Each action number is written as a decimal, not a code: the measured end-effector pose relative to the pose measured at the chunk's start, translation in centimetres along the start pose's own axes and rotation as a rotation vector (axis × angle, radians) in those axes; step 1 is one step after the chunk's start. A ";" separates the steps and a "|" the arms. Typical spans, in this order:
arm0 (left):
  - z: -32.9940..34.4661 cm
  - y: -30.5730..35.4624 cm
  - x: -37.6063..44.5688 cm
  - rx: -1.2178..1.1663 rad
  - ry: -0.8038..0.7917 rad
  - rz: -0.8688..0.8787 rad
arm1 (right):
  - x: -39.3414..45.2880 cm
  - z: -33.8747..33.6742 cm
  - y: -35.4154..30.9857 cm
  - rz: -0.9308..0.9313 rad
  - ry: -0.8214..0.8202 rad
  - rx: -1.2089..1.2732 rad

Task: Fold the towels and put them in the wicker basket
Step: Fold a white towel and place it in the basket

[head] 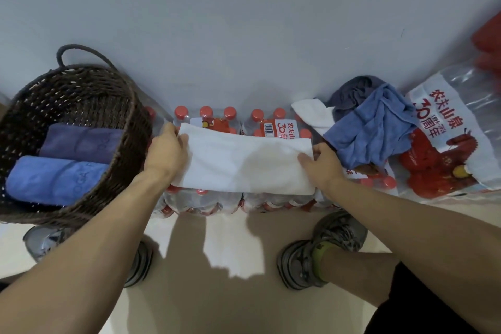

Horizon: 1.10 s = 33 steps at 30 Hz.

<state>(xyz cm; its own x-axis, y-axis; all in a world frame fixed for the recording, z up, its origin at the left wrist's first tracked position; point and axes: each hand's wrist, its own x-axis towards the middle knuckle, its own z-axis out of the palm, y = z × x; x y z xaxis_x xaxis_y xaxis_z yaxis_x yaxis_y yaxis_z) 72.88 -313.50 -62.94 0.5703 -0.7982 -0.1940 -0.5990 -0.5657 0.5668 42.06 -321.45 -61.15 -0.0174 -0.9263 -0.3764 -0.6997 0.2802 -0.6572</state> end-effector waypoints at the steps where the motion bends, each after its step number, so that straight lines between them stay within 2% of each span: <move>1: 0.1 0.1 -0.1 0.012 0.025 0.000 | -0.1 0.0 0.0 -0.003 0.017 -0.019; 3: 0.2 0.4 -0.7 0.070 0.094 0.018 | -0.2 0.1 0.2 0.017 0.025 -0.080; 6: 0.8 1.3 -2.0 0.289 0.233 0.099 | -0.5 0.0 0.4 0.043 0.012 -0.209; 8: 1.7 2.6 -3.1 0.393 0.252 0.229 | -0.7 -0.2 0.1 0.057 -0.033 -0.304; 11: 3.8 4.5 -5.0 0.319 0.145 0.508 | -0.9 -0.3 -0.4 0.058 -0.116 -0.291; 13: 5.1 4.8 -6.0 0.327 -0.003 0.583 | -0.8 -0.3 -0.7 0.024 -0.145 -0.237; 16: 6.4 3.4 -6.4 0.473 -0.127 0.531 | -0.7 -0.5 -1.5 0.043 -0.182 0.008; 19: 7.0 2.9 -6.8 0.543 -0.097 0.439 | -0.7 -1.0 -2.0 0.202 -0.370 0.392; 21: 7.3 3.0 -7.3 0.552 -0.073 0.372 | -0.8 -1.3 -2.2 0.252 -0.435 0.508; 25: 7.1 3.2 -7.7 0.531 -0.075 0.339 | -1.3 -1.3 -2.6 0.226 -0.394 0.556; 28: 6.7 3.4 -7.7 0.430 -0.069 0.316 | -1.3 -1.8 -2.6 0.253 -0.384 0.572; 33: 6.4 3.2 -8.0 0.448 -0.071 0.315 | -0.5 -1.9 -2.4 0.262 -0.251 0.515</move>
<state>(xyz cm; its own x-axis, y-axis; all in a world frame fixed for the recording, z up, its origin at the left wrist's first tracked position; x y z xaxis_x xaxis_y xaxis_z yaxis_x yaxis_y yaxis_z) 62.82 -310.23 -64.67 0.2951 -0.9462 -0.1326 -0.9239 -0.3180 0.2129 42.36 -322.12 -58.16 0.0705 -0.7408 -0.6680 -0.2600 0.6329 -0.7293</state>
